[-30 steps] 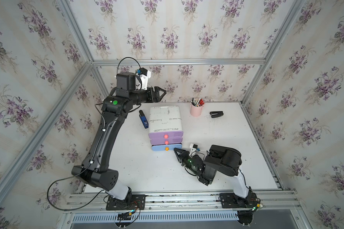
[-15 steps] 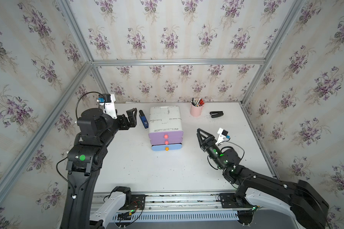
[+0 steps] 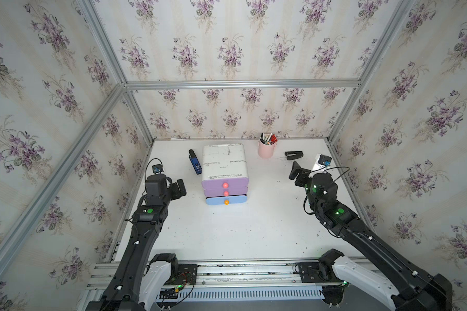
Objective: Place the wired earphones into the drawer by color
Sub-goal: Reset both arms
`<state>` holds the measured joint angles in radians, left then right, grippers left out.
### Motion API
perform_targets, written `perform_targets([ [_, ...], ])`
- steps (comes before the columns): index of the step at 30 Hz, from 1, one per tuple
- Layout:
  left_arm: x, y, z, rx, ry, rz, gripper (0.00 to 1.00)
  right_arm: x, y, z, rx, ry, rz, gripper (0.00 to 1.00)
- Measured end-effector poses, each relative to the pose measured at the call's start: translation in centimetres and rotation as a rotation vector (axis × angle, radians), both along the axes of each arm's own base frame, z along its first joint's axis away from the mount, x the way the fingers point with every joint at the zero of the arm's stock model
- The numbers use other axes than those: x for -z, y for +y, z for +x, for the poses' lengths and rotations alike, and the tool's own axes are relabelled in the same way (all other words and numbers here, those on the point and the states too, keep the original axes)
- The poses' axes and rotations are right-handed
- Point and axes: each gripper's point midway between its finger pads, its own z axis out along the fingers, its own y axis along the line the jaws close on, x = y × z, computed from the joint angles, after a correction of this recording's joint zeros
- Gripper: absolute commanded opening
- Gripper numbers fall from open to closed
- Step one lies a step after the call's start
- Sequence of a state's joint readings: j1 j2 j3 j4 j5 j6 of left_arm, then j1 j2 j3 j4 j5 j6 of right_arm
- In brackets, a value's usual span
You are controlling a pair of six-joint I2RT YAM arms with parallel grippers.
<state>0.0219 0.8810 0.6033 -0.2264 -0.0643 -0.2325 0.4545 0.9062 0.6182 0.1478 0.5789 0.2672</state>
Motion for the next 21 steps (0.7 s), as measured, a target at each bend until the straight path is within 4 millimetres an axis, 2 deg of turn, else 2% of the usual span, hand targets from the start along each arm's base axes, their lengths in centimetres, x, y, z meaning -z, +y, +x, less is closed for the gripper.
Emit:
perform_targets([
  [1, 1.1, 0.1, 0.1, 0.002, -0.010, 0.016, 1.00, 1.6, -1.6, 0.2, 0.047, 0.007, -0.027, 1.00],
  [4, 3.4, 0.4, 1.5, 0.015, -0.042, 0.072, 1.00, 6.8, -3.6, 0.7, 0.081, 0.065, -0.102, 1.00],
  [6, 4.6, 0.5, 2.6, 0.026, -0.034, 0.097, 1.00, 9.3, -4.6, 1.2, 0.095, 0.106, -0.138, 1.00],
  [7, 5.0, 0.5, 3.1, 0.028, -0.040, 0.105, 1.00, 9.8, -4.8, 1.5, 0.100, 0.102, -0.150, 1.00],
  [12, 8.1, 0.4, 4.1, 0.054, -0.046, 0.142, 1.00, 11.0, -4.8, 1.7, 0.090, 0.028, -0.195, 1.00],
  [14, 8.1, 0.3, 4.9, 0.070, -0.073, 0.157, 1.00, 11.0, -4.9, 1.9, 0.095, -0.005, -0.206, 1.00],
  [17, 8.8, 0.2, 6.0, 0.080, -0.104, 0.168, 1.00, 10.0, -4.9, 2.1, 0.092, -0.063, -0.216, 1.00],
  [19, 10.3, 0.1, 6.4, 0.091, -0.067, 0.173, 1.00, 9.2, -4.6, 2.5, 0.075, -0.106, -0.245, 1.00],
  [21, 9.6, -0.1, 7.2, 0.098, -0.087, 0.181, 1.00, 9.3, -4.7, 2.7, 0.075, -0.115, -0.288, 1.00],
])
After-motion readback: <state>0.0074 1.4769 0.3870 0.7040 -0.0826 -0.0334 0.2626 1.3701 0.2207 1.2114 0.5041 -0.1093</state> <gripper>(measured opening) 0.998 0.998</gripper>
